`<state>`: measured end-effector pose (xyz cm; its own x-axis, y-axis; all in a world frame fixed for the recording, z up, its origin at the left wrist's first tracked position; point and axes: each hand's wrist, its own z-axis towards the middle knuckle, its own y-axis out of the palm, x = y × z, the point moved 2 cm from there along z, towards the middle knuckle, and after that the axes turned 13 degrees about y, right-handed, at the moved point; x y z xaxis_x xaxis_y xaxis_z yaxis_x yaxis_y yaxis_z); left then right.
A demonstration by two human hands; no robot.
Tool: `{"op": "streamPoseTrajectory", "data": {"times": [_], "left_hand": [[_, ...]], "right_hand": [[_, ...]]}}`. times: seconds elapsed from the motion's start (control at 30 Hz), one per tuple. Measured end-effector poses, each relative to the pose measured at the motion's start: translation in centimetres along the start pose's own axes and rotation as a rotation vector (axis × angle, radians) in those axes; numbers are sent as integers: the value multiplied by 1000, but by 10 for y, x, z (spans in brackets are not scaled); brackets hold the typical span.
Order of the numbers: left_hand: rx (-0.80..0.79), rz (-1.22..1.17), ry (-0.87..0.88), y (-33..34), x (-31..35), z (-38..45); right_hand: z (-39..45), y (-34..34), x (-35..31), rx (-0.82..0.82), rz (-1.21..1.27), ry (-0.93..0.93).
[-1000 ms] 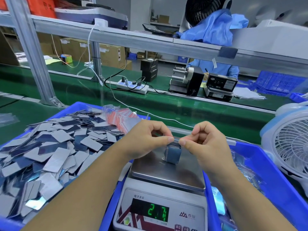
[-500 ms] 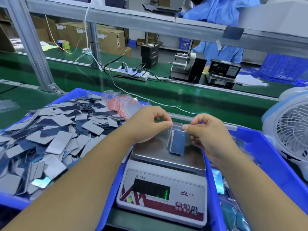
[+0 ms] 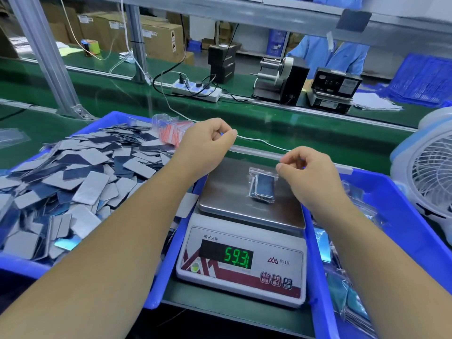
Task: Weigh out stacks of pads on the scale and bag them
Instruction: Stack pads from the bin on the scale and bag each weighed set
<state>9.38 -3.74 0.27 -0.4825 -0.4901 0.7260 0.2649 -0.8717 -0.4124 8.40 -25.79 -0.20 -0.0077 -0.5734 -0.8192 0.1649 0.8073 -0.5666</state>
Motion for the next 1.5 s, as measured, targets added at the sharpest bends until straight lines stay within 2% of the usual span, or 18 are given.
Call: {"op": "streamPoseTrajectory", "data": {"times": [1.0,1.2,1.5], "left_hand": [[-60,-29,-18,2,0,-2],[-58,-25,-17,2,0,-2],[-17,-68,-38,0,-2,-4]], "right_hand": [[-5,2,-2,-47,-108,-39],[-11,6,-2,-22,-449,-54],[-29,21,-23,24,-812,-217]]}}
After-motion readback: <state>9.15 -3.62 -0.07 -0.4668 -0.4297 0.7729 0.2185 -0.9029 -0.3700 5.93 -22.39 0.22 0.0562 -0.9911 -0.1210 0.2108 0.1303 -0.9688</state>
